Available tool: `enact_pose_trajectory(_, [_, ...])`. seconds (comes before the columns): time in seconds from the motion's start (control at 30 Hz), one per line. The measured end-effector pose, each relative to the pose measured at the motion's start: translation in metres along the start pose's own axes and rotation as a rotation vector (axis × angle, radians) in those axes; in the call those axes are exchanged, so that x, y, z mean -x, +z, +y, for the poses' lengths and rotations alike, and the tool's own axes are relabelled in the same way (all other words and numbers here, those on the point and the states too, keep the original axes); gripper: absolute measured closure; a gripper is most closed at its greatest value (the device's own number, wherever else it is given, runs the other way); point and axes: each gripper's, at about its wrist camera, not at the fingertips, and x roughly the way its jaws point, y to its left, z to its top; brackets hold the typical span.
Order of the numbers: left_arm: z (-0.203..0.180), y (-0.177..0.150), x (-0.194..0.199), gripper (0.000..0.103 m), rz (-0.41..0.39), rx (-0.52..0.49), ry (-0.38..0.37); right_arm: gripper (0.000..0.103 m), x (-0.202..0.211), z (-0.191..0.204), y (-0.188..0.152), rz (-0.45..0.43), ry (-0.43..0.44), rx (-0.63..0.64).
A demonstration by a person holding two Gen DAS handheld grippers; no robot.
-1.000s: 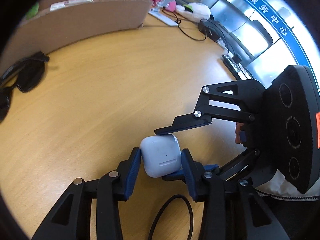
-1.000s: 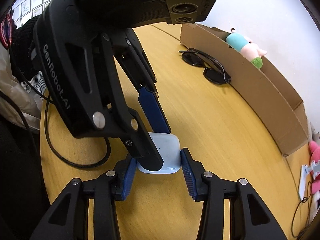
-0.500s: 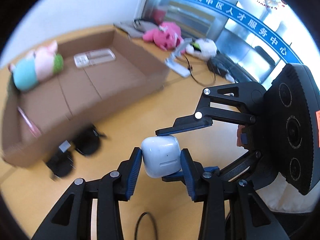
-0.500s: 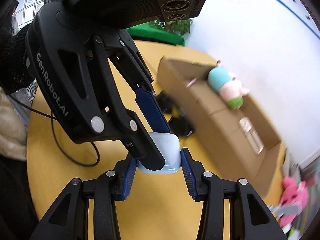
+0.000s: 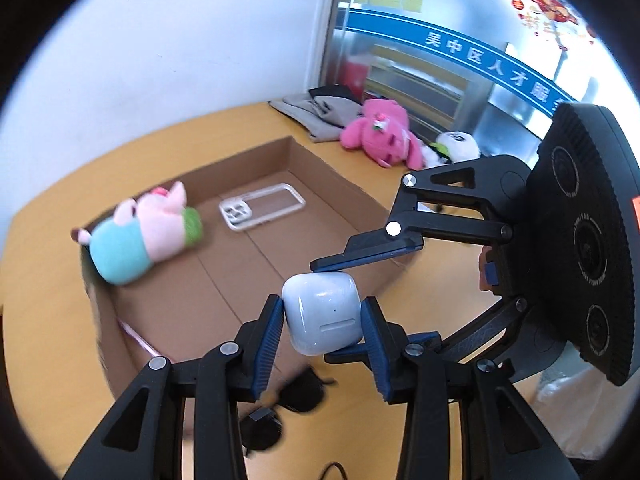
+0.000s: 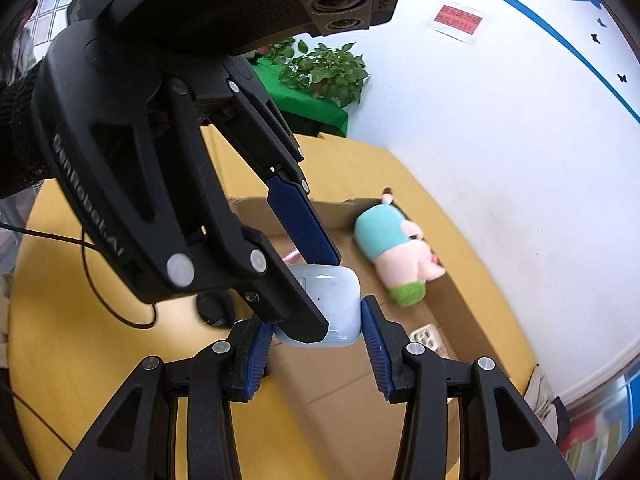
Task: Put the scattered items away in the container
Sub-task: 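Carry the earbud case with the left gripper over the box and release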
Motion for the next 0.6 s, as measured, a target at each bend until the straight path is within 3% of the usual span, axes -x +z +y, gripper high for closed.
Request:
enact_pose_trajectory(0.27, [0.076, 0.036, -0.051, 0.064, 0.045, 0.077, -0.044, 0.056, -0.076, -0.072, 0.002, 0.036, 0.094, -0.065])
enact_pose_trajectory(0.6, [0.152, 0.039, -0.124, 0.065, 0.162, 0.196, -0.062, 0.056, -0.173, -0.107, -0.021, 0.07, 0.213, -0.115])
